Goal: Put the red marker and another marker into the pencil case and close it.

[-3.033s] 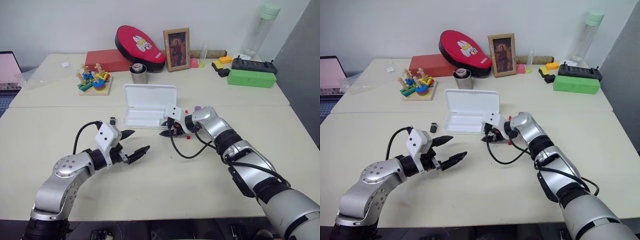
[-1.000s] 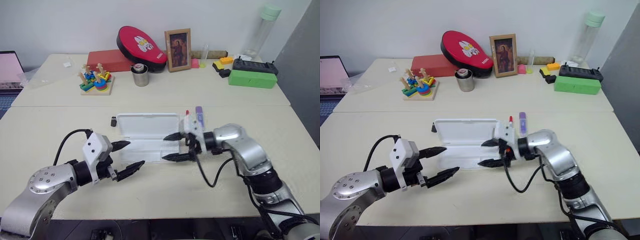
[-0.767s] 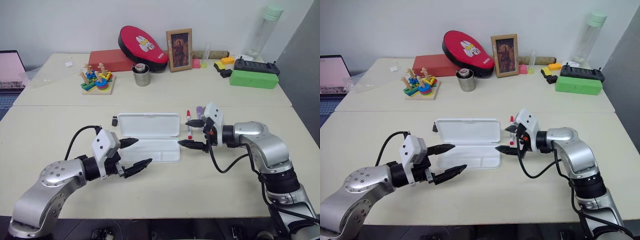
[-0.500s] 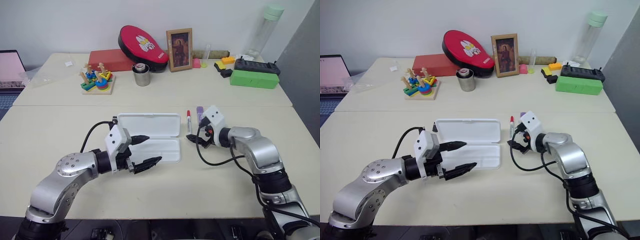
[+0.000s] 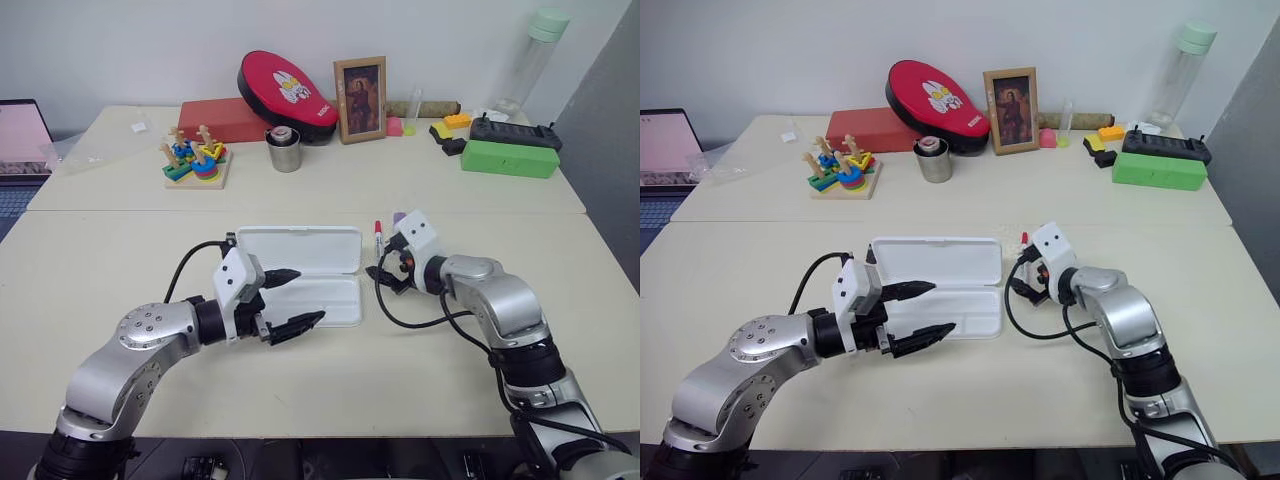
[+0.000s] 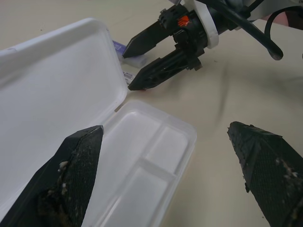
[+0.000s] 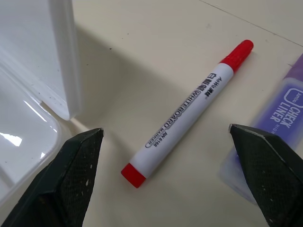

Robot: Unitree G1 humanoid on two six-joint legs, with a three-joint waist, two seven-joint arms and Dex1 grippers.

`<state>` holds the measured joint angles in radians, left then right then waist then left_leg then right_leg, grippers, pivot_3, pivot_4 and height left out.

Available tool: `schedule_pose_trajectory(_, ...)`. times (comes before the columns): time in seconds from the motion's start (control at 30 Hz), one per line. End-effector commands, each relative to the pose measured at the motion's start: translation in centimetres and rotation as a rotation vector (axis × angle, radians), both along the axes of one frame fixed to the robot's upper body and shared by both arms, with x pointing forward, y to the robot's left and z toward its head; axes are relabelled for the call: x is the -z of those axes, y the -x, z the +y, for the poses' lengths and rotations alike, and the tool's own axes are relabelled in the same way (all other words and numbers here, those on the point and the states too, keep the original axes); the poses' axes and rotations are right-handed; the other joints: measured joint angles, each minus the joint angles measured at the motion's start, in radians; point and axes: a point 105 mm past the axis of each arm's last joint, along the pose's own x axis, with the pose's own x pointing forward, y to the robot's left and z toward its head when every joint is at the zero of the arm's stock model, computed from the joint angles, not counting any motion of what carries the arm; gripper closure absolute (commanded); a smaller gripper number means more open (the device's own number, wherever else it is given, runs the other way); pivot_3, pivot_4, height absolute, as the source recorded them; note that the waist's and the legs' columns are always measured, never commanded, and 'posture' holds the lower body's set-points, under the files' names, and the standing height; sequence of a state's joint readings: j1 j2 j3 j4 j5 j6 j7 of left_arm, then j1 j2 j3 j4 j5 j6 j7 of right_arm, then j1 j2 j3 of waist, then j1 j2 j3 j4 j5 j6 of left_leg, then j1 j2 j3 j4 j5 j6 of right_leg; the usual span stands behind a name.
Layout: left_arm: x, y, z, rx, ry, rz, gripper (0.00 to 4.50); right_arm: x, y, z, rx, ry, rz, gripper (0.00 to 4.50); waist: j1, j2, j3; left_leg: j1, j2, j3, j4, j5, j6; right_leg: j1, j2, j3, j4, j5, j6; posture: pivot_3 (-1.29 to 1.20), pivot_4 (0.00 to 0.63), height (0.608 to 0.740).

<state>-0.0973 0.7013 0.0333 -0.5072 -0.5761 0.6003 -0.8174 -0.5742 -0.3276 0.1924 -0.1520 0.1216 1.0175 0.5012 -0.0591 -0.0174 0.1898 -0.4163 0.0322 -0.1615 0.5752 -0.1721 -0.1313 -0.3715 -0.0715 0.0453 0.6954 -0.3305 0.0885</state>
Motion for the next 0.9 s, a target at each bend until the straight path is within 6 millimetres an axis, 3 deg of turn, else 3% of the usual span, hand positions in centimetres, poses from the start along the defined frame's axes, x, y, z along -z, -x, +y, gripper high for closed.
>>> schedule_pose_trajectory(0.03,-1.0,0.2,-0.6,0.021,0.009,-0.057,0.00,-0.2,-0.2,0.6,0.006,0.010,0.007,0.04,0.000,0.000,0.000,0.000,0.000,0.000,0.000,0.000,0.000,0.000,0.000,0.000,0.000,0.000,0.000,0.00,0.150,0.740)
schedule_pose_trajectory(0.13,-1.1,0.2,-0.7,0.019,0.011,-0.060,0.00,0.3,-0.2,0.8,0.011,0.037,0.025,0.56,0.000,0.000,0.000,0.000,0.000,0.000,0.000,0.000,0.000,0.000,0.000,0.000,0.000,0.000,0.000,0.00,0.150,0.740)
schedule_pose_trajectory(0.33,-1.1,0.3,-0.9,0.018,0.017,-0.064,0.00,1.3,-0.4,0.1,0.047,0.077,0.050,2.12,0.001,0.000,0.000,0.000,0.000,0.000,0.000,0.000,0.000,0.000,0.000,0.000,0.000,0.000,0.000,0.00,0.150,0.740)
schedule_pose_trajectory(0.63,-1.3,0.2,-1.0,0.019,0.020,-0.069,0.00,0.7,-0.6,0.0,0.069,0.066,0.029,4.14,0.001,0.000,0.000,0.000,0.000,0.000,0.000,0.000,0.000,0.000,0.000,0.000,0.000,0.000,0.000,0.00,0.150,0.740)
schedule_pose_trajectory(0.77,-1.4,0.0,-0.9,0.017,0.021,-0.077,0.00,-0.4,-1.0,0.0,0.089,0.030,0.000,4.17,0.001,0.000,0.000,0.000,0.000,0.000,0.000,0.000,0.000,0.000,0.000,0.000,0.000,0.000,0.000,0.00,0.150,0.740)
schedule_pose_trajectory(0.9,-2.0,-0.5,-0.9,-0.003,0.033,-0.109,0.00,-2.8,-2.0,-0.5,0.138,-0.026,-0.062,4.17,0.001,0.000,0.000,0.000,0.000,0.000,0.000,0.000,0.000,0.000,0.000,0.000,0.000,0.000,0.000,0.00,0.150,0.740)
